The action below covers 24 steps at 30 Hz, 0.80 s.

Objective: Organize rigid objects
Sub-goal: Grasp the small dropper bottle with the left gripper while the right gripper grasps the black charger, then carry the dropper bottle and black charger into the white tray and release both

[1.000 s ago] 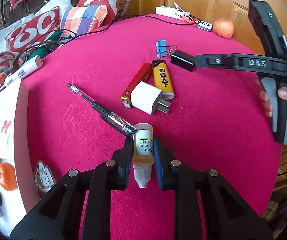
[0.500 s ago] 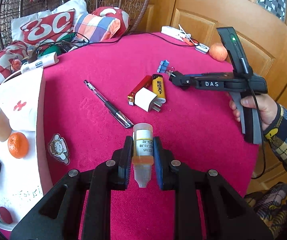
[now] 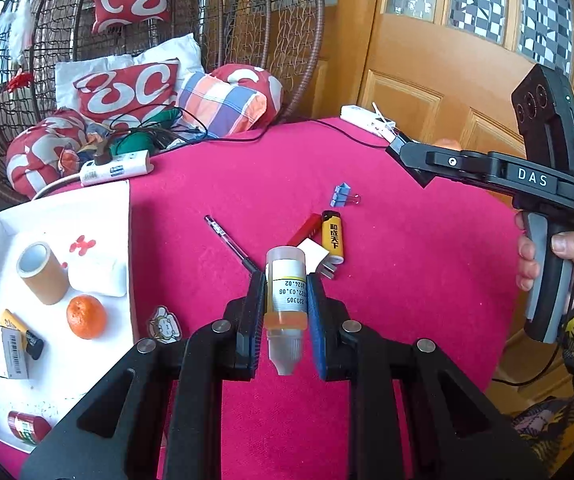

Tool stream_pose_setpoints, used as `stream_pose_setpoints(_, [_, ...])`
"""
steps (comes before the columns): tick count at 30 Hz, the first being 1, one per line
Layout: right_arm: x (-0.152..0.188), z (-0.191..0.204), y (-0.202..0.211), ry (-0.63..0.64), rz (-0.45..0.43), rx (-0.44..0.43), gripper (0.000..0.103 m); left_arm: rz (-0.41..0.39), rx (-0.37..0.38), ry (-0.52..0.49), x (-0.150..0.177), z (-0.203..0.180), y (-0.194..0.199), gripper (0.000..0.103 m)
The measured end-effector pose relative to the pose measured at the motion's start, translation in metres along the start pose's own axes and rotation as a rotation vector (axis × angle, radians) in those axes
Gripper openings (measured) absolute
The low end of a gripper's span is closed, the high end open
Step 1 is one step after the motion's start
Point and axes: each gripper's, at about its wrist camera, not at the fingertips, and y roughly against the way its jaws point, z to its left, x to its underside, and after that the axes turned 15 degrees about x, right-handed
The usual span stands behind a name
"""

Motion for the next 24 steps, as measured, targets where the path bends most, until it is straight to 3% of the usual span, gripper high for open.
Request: stream_pose_setpoints(24, [0.001, 0.036, -0.01, 0.032, 0.054, -0.07, 0.03, -0.08, -0.033, 0.07, 0.009, 0.022, 0.031, 0.019])
